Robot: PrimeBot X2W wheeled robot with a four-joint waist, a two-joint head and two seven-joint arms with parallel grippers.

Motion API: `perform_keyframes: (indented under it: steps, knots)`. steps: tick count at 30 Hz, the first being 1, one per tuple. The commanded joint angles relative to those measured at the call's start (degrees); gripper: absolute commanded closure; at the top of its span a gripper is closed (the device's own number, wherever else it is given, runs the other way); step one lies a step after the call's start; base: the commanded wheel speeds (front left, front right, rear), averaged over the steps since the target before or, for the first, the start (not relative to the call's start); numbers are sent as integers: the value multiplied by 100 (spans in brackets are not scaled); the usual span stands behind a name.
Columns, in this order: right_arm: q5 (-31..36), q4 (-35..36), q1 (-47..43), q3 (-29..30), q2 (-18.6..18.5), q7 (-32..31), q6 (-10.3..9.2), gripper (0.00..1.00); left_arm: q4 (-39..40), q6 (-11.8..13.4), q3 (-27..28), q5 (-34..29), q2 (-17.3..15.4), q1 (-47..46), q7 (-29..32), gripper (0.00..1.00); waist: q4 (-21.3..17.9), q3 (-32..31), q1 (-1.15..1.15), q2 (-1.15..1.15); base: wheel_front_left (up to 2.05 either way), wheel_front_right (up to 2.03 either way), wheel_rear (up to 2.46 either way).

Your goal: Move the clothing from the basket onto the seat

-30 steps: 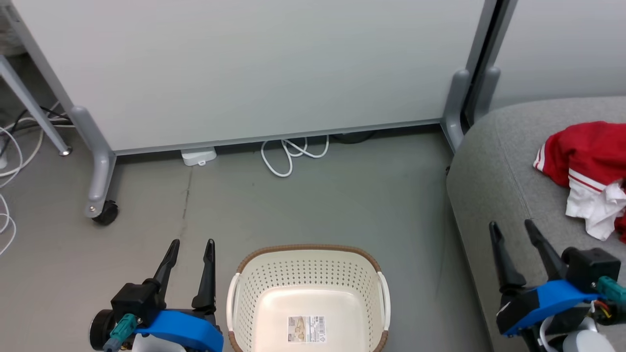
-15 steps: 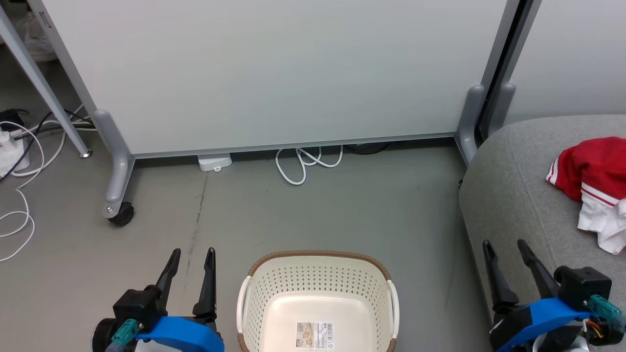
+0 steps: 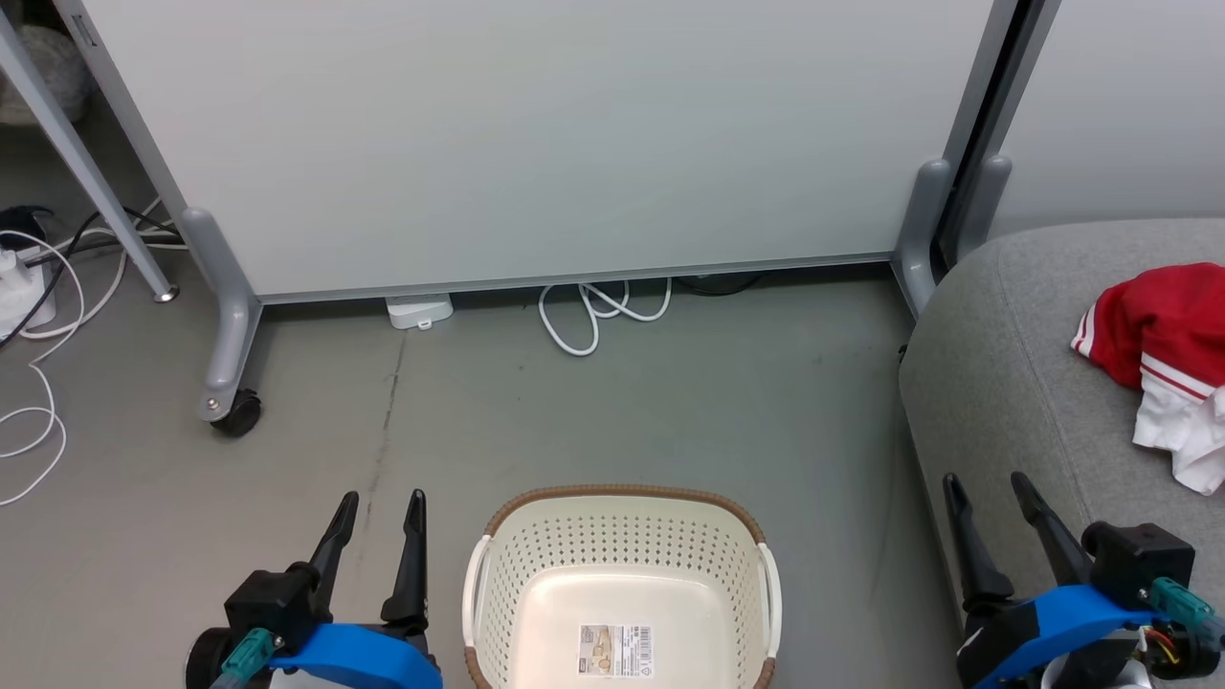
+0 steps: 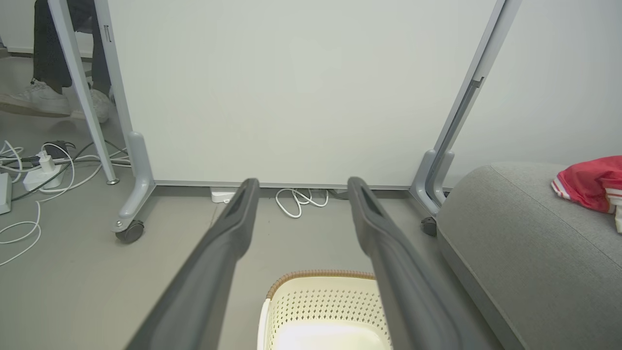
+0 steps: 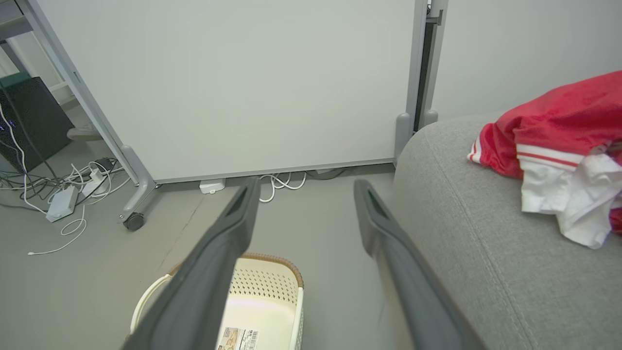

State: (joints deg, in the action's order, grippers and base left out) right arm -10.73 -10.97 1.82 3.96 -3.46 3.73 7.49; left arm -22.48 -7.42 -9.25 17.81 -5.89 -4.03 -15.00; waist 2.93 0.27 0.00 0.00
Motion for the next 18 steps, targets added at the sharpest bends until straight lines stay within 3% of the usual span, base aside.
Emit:
perform_keyframes:
  steps: [1,6,7,12,18]
  knots:
    - [-21,31,-77,5,15,-9,1,0,18,-8,-1,23,-9,15,-27,0,-8,22,0,0,0,0,0]
    - [2,53,-84,40,24,-36,1,0,29,-8,-24,75,-29,-7,-27,0,-26,85,0,0,0,0,0]
    - [0,57,-82,44,26,-40,1,100,36,-8,-42,98,-33,-14,-27,100,-28,98,0,0,0,0,0]
    - [-69,-250,-39,28,26,-85,0,100,-204,0,-57,166,44,189,47,100,-30,96,1,0,0,0,0]
    - [-743,-272,22,71,28,-186,0,100,-111,-1,74,786,60,152,218,100,-43,91,1,0,0,0,0]
